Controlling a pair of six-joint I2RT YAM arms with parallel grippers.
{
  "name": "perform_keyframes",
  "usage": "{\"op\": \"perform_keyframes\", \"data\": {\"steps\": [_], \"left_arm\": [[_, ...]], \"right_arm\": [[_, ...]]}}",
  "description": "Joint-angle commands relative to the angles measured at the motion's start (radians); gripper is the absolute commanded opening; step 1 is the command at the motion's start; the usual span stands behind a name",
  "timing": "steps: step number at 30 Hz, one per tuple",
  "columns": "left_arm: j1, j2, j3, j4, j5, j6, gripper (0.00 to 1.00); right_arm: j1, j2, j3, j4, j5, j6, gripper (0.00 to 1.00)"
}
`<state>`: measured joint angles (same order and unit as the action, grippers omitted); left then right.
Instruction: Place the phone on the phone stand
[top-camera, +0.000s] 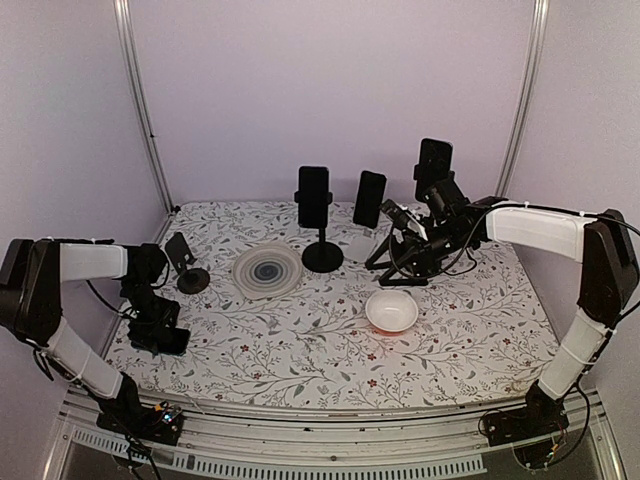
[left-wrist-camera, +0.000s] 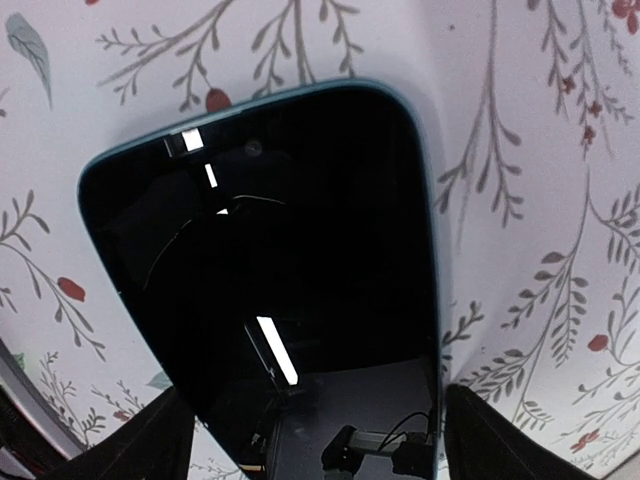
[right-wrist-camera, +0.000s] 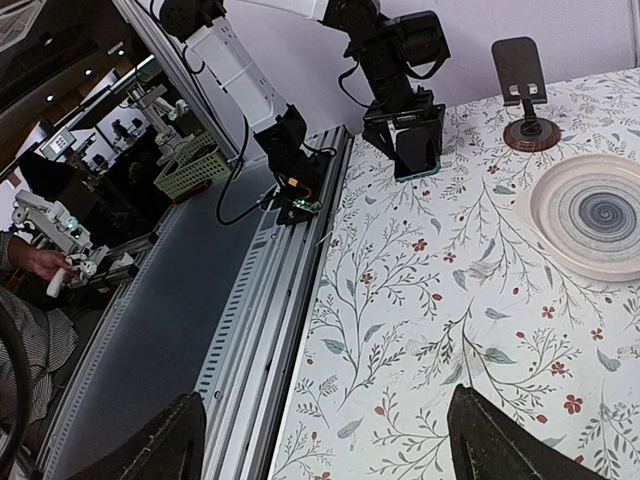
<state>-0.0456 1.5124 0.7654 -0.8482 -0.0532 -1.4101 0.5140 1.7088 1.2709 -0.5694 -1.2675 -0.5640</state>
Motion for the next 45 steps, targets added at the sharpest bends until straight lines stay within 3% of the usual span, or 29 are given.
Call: {"op": "perform_keyframes", "data": {"steps": [1,3,6,13,15,18,19,25,34,41,45], "left_arm": [[0.011,0.026,-0.036,0.037,0.031,0.001,0.87],[0.01,0.032,-0.051,0.052,0.035,0.001,0.85],[0.01,0.036,-0.068,0.077,0.051,0.002,0.71],[-0.005,-0.006,-0.037,0.025,0.047,-0.005,0.56],[-0.015,-0.029,-0.019,0.018,0.041,0.012,0.41],[-0.043,-0.068,0.006,0.008,0.042,0.047,0.05],[-0.056,-0.078,0.017,-0.006,0.04,0.062,0.0],[-0.179,-0.114,0.147,-0.131,-0.067,0.087,0.0],[-0.554,-0.173,0.356,-0.155,-0.509,0.114,0.0],[-0.819,-0.021,0.585,-0.151,-0.871,0.187,0.0],[-0.92,0.108,0.755,-0.151,-1.0,0.262,0.0]], "right_arm": [[0.006,0.015,0.034,-0.018,-0.023,-0.015,0.86],[0.008,0.018,0.036,-0.021,-0.023,-0.017,0.86],[0.009,0.021,0.039,-0.028,-0.021,-0.021,0.86],[0.011,0.025,0.045,-0.033,-0.017,-0.023,0.86],[0.013,0.029,0.047,-0.036,-0.018,-0.022,0.86],[0.016,0.033,0.049,-0.037,-0.017,-0.022,0.86],[0.017,0.034,0.051,-0.038,-0.017,-0.022,0.86],[0.02,0.039,0.067,-0.047,-0.009,-0.01,0.86],[0.032,0.03,0.17,-0.042,0.089,0.068,0.8],[0.06,0.048,0.226,0.151,0.187,0.298,0.78],[0.08,0.064,0.251,0.241,0.236,0.397,0.77]]}}
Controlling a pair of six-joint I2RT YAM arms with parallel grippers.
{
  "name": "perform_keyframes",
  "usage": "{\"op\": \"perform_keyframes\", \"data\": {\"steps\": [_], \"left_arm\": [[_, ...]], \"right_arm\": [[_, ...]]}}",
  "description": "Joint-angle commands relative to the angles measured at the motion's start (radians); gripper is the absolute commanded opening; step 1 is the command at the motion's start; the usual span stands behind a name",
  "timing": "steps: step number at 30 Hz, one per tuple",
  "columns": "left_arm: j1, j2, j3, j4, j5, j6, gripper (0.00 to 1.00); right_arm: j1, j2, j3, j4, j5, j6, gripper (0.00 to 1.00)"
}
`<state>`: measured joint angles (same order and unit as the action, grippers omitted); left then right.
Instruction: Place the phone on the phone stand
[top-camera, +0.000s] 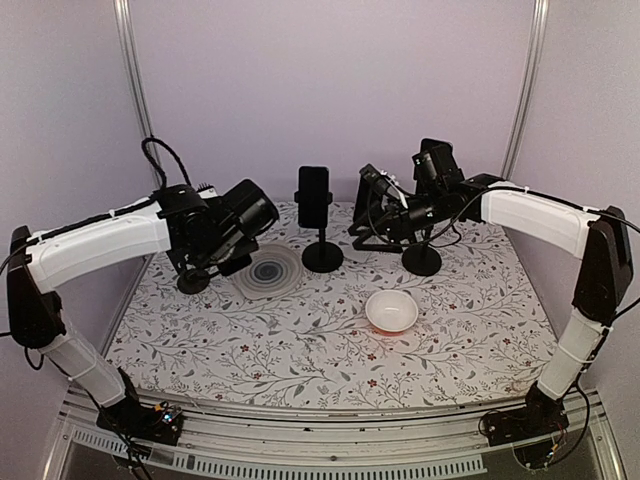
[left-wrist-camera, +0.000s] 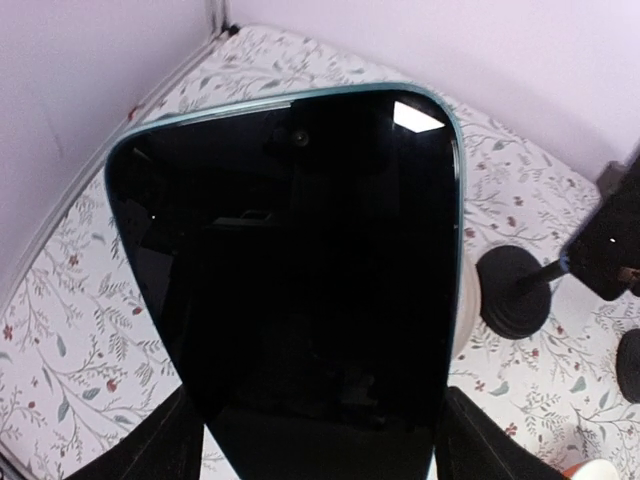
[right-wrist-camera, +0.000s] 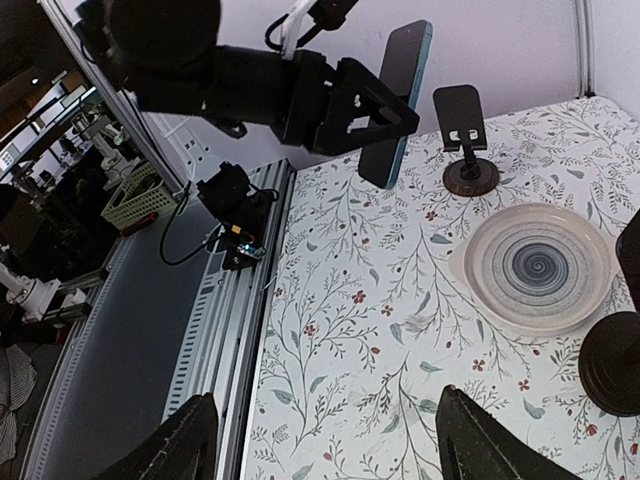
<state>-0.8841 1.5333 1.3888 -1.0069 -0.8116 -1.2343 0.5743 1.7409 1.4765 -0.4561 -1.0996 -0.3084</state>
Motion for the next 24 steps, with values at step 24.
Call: {"op": "perform_keyframes", "data": {"steps": [24], "left_arm": [[-0.183,0.14,0.236,0.504,-0.019,0.345,0.0]], "right_arm": [[0.066,0.172,0.157,0.257,0.072,0.355,0.7]]}}
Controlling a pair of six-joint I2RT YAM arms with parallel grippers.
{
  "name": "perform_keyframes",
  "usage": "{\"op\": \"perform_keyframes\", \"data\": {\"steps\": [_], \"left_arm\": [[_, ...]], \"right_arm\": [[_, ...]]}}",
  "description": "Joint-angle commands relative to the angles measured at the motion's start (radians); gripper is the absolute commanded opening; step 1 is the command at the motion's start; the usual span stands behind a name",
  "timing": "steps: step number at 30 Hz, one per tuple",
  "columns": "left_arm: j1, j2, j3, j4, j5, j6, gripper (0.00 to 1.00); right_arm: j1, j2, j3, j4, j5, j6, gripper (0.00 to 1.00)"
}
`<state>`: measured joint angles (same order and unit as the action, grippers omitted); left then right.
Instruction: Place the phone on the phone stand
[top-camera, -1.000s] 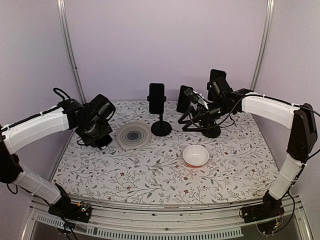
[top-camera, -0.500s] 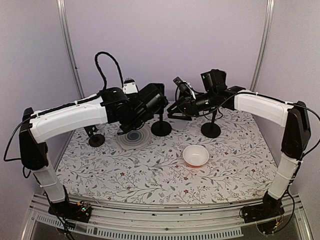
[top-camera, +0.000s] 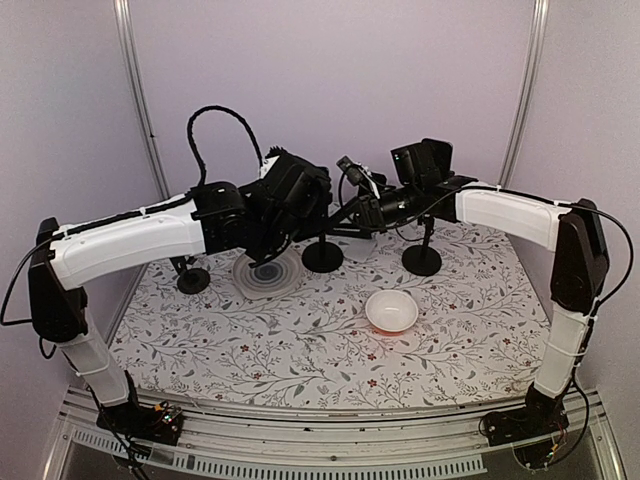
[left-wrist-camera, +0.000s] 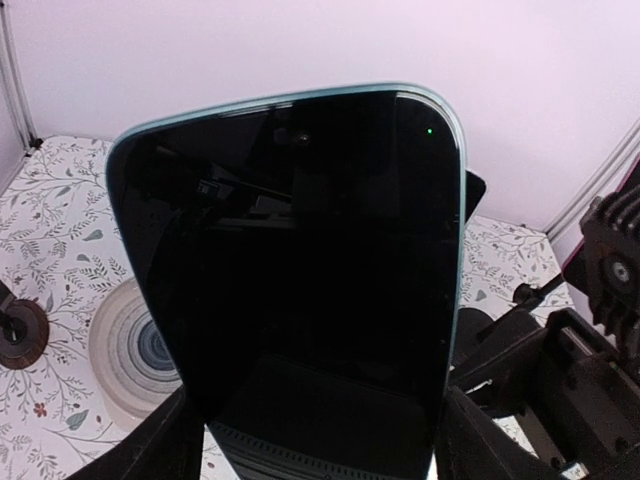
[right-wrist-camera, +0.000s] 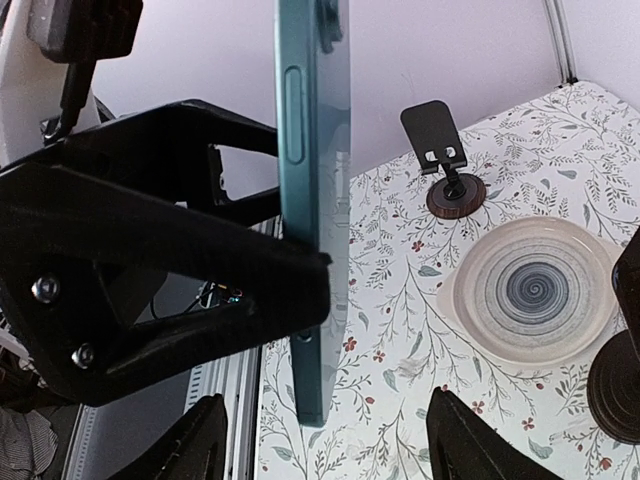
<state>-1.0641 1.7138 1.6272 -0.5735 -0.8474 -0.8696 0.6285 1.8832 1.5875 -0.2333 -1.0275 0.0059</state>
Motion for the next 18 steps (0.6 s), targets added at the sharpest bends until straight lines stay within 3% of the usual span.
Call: {"op": "perform_keyframes", "data": {"steps": [1,6,12,13,15,16,18], "left_arm": [[-0.003,-0.04,-0.003,0.071,0.02,-0.023,0.0],[-0.002,-0.041,-0.003,0.066,0.034,-0.055,0.0],[-0.001,-0.033,0.0,0.07,0.065,-0.064,0.0],[0.003,-0.033,-0.002,0.078,0.079,-0.05,0.14],[0.012,-0.036,-0.009,0.09,0.107,-0.029,0.52],[0.016,-0.039,-0.016,0.085,0.116,-0.03,0.77],[0.03,-0.054,-0.036,0.067,0.132,-0.04,0.97]], "right_arm": [[0.013,0.034,0.049,0.035,0.002,0.047,0.68],[0.017,0.048,0.058,0.041,0.018,0.062,0.49],[0.026,0.055,0.062,0.043,0.045,0.076,0.04],[0.025,0.054,0.063,0.043,0.045,0.077,0.0],[0.025,0.044,0.062,0.04,0.052,0.072,0.0],[0.025,0.039,0.061,0.036,0.054,0.068,0.0],[0.022,0.026,0.062,0.024,0.051,0.047,0.0]]}}
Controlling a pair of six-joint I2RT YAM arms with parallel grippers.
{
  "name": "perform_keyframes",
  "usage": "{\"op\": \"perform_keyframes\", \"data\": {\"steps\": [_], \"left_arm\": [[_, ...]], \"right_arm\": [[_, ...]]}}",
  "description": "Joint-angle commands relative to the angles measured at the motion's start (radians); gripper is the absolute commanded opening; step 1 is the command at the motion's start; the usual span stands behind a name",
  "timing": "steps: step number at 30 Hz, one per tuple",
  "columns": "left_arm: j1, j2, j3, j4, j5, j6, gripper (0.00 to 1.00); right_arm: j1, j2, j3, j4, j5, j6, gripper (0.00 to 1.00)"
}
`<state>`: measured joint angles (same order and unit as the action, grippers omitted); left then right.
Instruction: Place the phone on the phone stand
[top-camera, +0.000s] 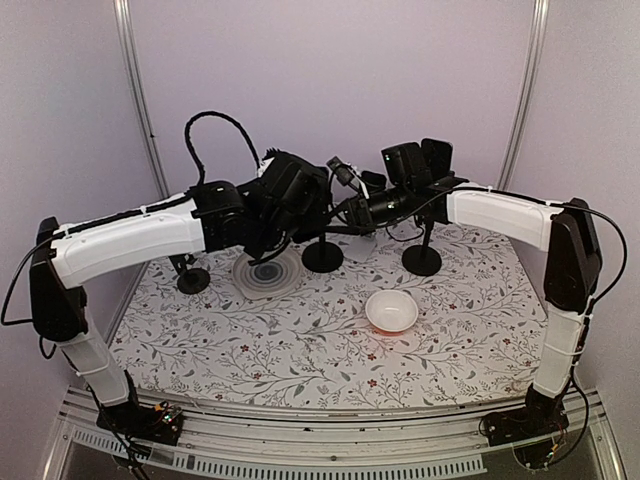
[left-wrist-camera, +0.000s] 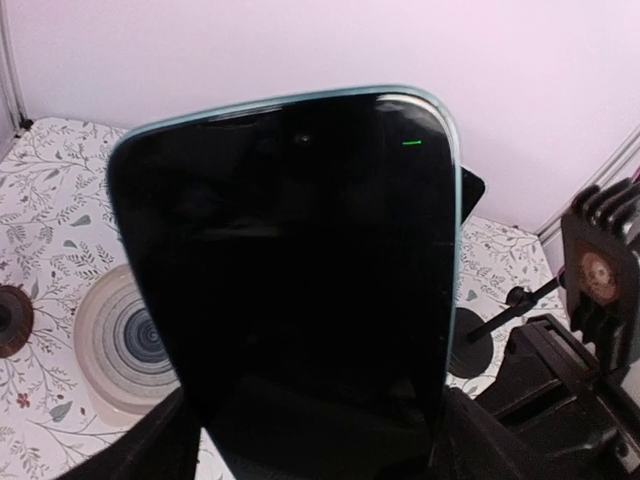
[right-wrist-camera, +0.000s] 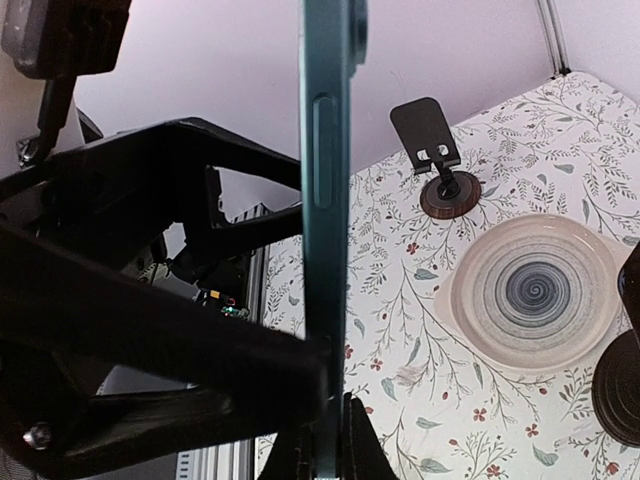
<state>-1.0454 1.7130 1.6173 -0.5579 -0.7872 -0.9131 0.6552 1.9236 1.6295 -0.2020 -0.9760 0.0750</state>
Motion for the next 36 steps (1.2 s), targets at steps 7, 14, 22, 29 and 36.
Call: {"op": "perform_keyframes", "data": {"steps": [7,14,22,29,36], "left_arm": [[0.048,-0.247,-0.208,0.13,0.123,0.259,0.99],[0.177,-0.583,-0.591,0.588,0.734,0.611,0.95],[0.263,-0.55,-0.573,0.596,1.09,0.672,0.86],[0.264,-0.435,-0.518,0.663,1.205,0.646,0.8],[0.264,-0.375,-0.479,0.684,1.29,0.673,0.51]], "right_arm": [[-0.08,-0.065,-0.021,-0.051,-0.135,-0.122,0.0],[-0.12,-0.112,-0.073,-0.179,-0.323,-0.364,0.0],[-0.113,-0.12,-0.095,-0.247,-0.395,-0.466,0.0],[-0.079,-0.133,-0.092,-0.34,-0.368,-0.571,0.0],[-0.05,-0.127,-0.086,-0.386,-0.36,-0.631,0.0]]}}
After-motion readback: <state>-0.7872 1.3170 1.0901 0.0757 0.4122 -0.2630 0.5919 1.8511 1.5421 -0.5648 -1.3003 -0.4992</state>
